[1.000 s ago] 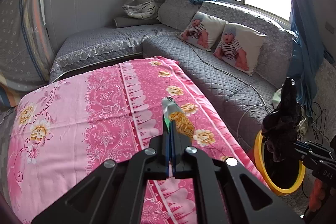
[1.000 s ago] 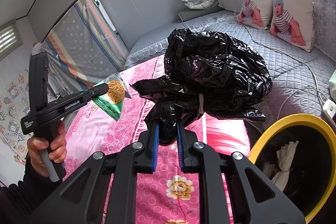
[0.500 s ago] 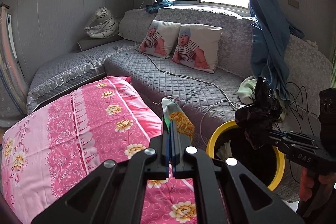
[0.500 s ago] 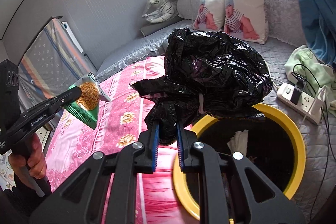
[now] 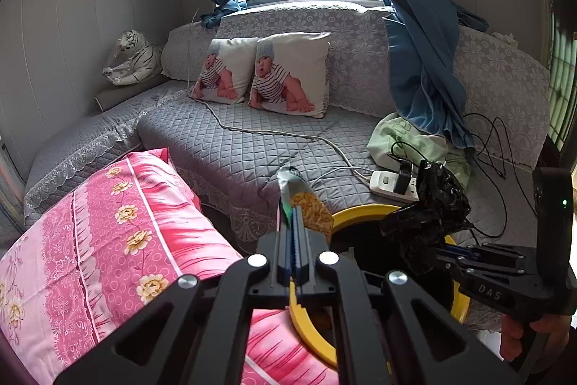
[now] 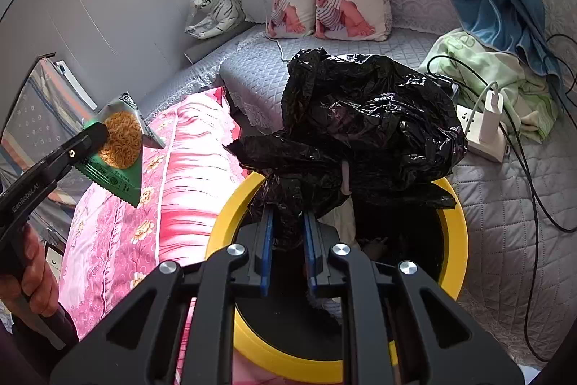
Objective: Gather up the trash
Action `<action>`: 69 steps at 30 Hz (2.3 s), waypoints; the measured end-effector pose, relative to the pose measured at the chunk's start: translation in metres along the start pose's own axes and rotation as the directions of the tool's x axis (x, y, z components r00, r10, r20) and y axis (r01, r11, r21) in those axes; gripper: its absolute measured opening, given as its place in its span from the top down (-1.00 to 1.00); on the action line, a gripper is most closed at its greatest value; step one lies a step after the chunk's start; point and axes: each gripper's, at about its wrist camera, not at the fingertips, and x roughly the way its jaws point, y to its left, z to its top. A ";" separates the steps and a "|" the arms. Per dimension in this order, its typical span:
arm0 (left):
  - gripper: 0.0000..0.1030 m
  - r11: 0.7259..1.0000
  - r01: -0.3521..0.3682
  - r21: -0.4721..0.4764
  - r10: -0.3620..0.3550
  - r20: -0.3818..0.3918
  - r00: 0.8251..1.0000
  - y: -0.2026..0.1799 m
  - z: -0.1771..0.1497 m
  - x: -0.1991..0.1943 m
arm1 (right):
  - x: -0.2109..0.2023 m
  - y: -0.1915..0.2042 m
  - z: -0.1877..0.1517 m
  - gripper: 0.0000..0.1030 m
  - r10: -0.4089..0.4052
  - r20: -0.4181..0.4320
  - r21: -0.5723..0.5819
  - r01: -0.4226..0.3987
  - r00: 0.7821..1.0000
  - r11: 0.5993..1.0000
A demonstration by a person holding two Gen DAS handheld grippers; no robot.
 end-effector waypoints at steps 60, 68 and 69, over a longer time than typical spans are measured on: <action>0.01 0.817 -0.336 -0.469 0.415 0.072 0.907 0.207 -0.143 -0.243 | -0.058 0.242 -0.040 0.08 0.204 0.092 -0.390 -0.153 0.975 0.908; -0.27 0.773 -0.399 -0.493 0.513 0.117 0.850 0.183 -0.178 -0.293 | -0.074 0.290 -0.080 -0.25 0.242 0.142 -0.472 -0.149 0.960 0.869; -0.35 0.771 -0.396 -0.499 0.513 0.117 0.851 0.181 -0.182 -0.296 | -0.076 0.293 -0.085 -0.29 0.240 0.159 -0.477 -0.138 0.958 0.868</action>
